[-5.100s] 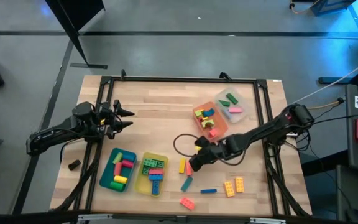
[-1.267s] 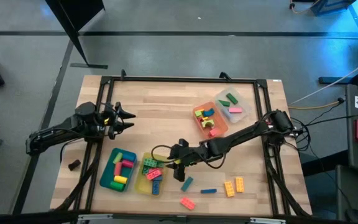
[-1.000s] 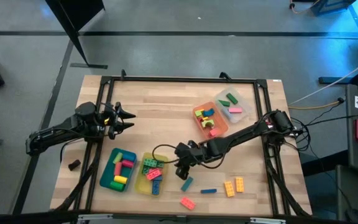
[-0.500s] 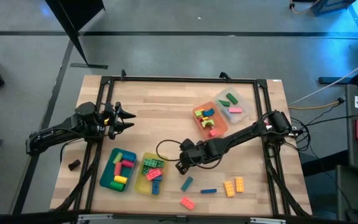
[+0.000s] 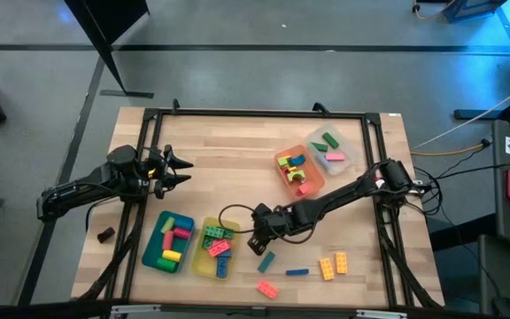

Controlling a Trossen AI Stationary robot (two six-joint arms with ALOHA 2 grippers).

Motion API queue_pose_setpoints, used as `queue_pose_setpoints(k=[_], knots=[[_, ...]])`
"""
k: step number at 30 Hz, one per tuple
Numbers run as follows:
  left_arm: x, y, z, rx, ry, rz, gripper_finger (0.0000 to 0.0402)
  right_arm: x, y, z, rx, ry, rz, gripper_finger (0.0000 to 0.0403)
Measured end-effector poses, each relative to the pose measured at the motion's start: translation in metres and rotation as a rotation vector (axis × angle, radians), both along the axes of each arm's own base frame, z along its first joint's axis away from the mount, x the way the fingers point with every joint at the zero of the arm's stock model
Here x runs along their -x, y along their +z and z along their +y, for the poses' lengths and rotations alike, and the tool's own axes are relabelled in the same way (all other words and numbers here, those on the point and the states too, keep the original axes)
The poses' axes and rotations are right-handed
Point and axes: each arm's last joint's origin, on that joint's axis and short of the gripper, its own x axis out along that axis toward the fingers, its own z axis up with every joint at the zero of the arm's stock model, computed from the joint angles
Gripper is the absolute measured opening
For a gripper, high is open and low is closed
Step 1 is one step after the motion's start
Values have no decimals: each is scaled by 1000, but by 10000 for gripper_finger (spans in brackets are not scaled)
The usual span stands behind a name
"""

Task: Sort blocks by size
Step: Put the yellow rectangle block into the transparent bin

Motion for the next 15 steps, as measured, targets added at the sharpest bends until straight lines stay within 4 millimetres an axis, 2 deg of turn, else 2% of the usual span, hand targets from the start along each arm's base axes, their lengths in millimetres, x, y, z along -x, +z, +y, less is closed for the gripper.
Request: queue_pose_setpoints(k=[8,15], knots=[[0,-1,0,3,0,7,205,0,-20,2,-17,18,77,127],[-1,-3,0,14,0,34,205,-1,-23,1,13,2,87,126]])
